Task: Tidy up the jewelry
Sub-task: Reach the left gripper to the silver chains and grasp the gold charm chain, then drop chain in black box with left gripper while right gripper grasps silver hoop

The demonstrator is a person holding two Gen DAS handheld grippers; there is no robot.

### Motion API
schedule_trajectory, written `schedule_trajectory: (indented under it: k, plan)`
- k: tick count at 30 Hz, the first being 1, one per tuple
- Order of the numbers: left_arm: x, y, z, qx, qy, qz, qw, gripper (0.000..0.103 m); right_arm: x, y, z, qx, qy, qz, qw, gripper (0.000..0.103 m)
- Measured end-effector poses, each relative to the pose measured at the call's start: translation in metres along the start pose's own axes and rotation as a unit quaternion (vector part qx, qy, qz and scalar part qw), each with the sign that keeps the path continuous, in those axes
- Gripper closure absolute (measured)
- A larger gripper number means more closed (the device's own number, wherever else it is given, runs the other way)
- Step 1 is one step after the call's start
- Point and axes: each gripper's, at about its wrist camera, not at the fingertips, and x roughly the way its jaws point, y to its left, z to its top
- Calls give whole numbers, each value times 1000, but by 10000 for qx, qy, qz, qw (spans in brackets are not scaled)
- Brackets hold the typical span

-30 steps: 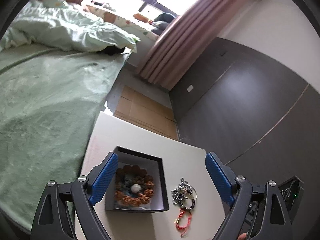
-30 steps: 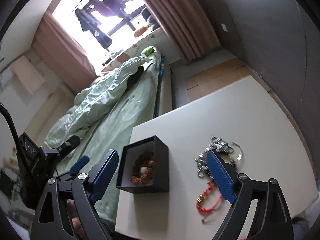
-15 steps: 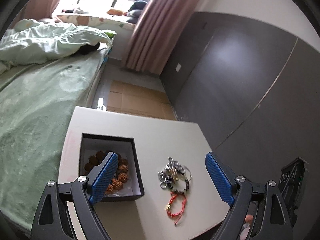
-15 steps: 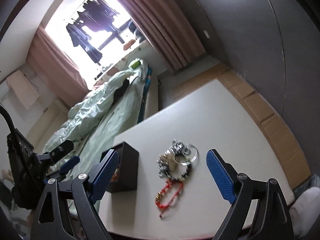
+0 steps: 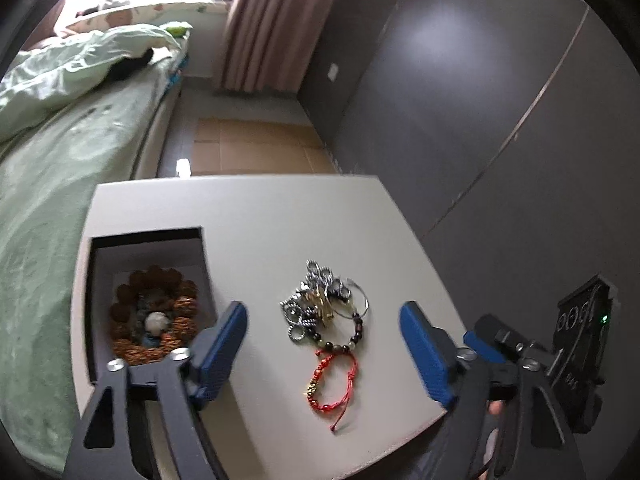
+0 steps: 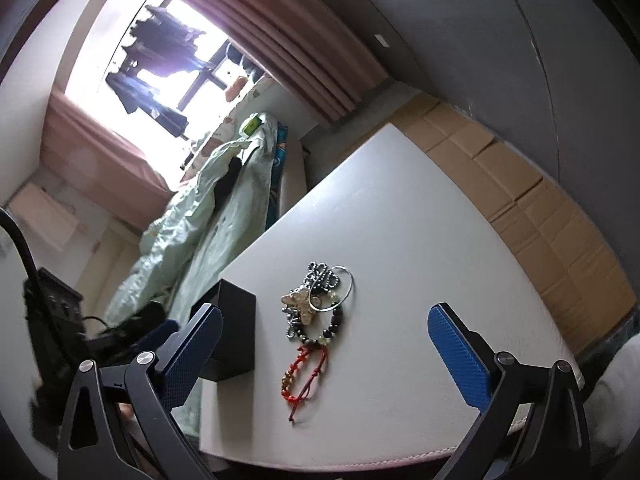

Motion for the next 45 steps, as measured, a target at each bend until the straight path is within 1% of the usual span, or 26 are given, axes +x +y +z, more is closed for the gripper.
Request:
schedule_trajectory:
  k: [3,6,8,10,13,15,18,24,28,29,30,34,36,37,38,41,42,43,45]
  plan:
    - [19,-3,3,33,232,44,9997,41,1,-12,1,205,26,16,9998,0]
    - [37,-2,8,-8,431,93,9990,49,3,-14,1,233,3,90,9997,1]
    - [46,0,9,-33,516,135,9986,51,7,-16,2,250,30,58,9997,6]
    - [57,1,11,-39,642,205,9977,52,13,-19,2,341,162,85,9993,23]
    - [70,3,14,-67,767,263,9967,55,22,-23,3,474,353,82,9982,30]
    - [78,3,16,-109,834,281,9961,63,23,-22,4,441,363,84,9983,30]
    - [87,5,17,-152,933,300,9951,68,26,-21,4,410,397,108,9983,30]
    - [99,5,14,-163,1114,355,9930,69,33,-24,5,485,519,133,9974,30]
    - [106,3,12,-154,1140,374,9927,70,37,-26,7,519,565,136,9970,30]
    - [106,3,12,-150,1109,411,9929,74,37,-26,7,524,567,135,9969,30]
    - [108,2,13,-150,1111,461,9926,83,37,-26,7,525,566,137,9969,30]
    - [109,-1,15,-57,1167,490,9919,89,37,-27,7,522,581,127,9969,30]
    - [105,-2,15,1,1111,480,9926,92,37,-26,7,503,595,105,9969,30]
    - [101,-3,16,23,1052,460,9934,95,37,-26,7,488,605,99,9969,30]
    - [98,-4,17,26,1030,436,9937,100,38,-26,7,474,615,114,9969,30]
    - [91,-6,20,52,973,334,9947,101,43,-24,8,447,660,145,9967,30]
    - [87,-7,21,71,940,301,9951,101,45,-23,9,440,677,175,9966,33]
    - [85,-8,22,71,923,263,9954,101,47,-23,10,434,696,218,9964,39]
    - [81,-8,23,64,886,220,9958,101,54,-23,11,442,790,319,9954,46]
